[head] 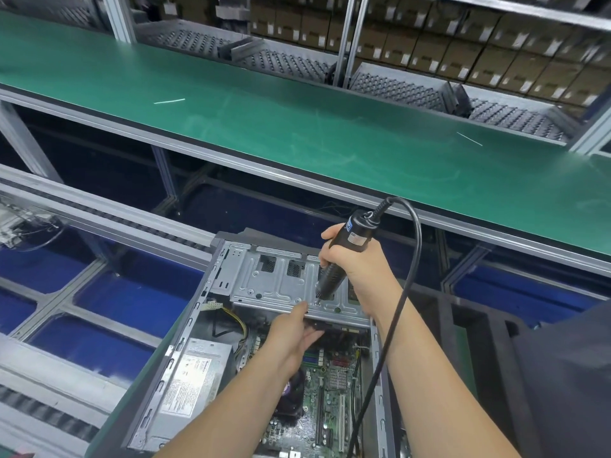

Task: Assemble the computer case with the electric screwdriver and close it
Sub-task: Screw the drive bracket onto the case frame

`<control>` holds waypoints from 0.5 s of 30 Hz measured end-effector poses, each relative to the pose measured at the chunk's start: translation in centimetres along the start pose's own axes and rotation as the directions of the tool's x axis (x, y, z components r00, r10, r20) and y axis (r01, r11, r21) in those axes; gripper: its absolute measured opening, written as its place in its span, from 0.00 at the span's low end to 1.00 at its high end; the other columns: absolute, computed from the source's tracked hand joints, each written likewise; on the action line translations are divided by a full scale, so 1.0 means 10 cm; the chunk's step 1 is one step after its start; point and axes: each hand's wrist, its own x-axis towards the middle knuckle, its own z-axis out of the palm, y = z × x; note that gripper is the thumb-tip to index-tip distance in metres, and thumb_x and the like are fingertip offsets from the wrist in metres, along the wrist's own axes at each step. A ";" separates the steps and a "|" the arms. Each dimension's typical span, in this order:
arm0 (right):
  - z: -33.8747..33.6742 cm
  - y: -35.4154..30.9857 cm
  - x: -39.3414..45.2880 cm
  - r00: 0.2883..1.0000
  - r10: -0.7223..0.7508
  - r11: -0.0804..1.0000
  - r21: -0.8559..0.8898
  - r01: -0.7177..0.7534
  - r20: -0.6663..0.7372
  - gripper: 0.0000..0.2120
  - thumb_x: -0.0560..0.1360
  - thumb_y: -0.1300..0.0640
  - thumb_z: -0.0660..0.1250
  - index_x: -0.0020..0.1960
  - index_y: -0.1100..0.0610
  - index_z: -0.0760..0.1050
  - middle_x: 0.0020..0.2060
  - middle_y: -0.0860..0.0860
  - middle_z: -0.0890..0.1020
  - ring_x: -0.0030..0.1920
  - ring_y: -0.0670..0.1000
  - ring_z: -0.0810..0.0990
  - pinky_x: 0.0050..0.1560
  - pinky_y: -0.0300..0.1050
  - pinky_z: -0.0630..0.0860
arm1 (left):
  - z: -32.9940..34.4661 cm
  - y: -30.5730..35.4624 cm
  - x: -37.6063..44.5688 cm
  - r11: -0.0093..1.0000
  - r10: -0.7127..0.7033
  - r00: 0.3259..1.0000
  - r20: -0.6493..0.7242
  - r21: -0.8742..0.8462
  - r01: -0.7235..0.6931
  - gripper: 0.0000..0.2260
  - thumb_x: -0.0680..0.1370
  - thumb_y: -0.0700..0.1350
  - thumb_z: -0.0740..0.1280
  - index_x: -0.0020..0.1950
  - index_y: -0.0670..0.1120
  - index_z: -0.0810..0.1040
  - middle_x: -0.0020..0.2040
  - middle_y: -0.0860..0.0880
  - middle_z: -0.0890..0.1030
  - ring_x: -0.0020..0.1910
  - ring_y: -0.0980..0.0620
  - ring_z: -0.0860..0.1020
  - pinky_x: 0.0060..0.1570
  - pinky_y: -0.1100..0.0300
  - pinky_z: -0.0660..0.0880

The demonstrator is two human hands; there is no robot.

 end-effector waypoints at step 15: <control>-0.55 -0.31 -0.29 0.935 -0.146 0.936 0.260 0.236 -0.322 0.08 0.69 0.62 0.75 0.41 0.49 0.83 0.42 0.55 0.83 0.48 0.59 0.80 0.62 0.69 0.78 | -0.06 0.38 -0.39 0.595 -0.291 0.952 0.099 0.798 0.099 0.38 0.82 0.69 0.48 0.58 0.38 0.81 0.47 0.42 0.87 0.45 0.45 0.87 0.43 0.52 0.84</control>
